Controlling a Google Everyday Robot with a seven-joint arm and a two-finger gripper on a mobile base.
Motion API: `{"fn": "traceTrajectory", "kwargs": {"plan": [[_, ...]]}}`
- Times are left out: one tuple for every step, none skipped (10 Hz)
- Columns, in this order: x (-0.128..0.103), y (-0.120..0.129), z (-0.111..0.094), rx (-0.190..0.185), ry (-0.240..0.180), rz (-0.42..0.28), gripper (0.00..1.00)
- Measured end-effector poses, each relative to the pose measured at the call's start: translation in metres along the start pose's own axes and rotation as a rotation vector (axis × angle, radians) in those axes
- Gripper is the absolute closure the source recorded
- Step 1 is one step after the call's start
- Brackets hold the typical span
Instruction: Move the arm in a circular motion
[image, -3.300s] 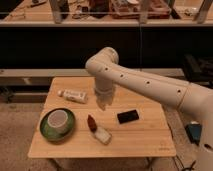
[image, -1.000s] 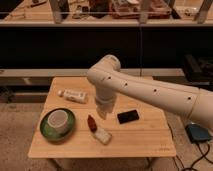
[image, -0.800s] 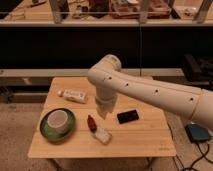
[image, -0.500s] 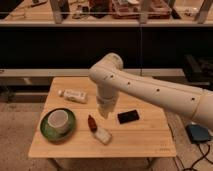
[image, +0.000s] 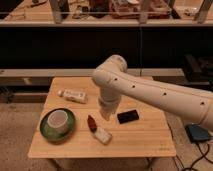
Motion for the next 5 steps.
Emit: {"fn": "traceTrajectory", "kwargs": {"plan": [[-0.005,0.002,0.002,0.0,-0.004,-0.009,0.54],[-0.009,0.007,0.004,0.001,-0.001,-0.006,0.45],[-0.007,0.015,0.004,-0.005,0.005,-0.016,0.35],[0.006,0.022,0.004,-0.004,0.017,-0.027,0.24],[0.021,0.029,0.006,-0.005,0.021,-0.035,0.2]]}}
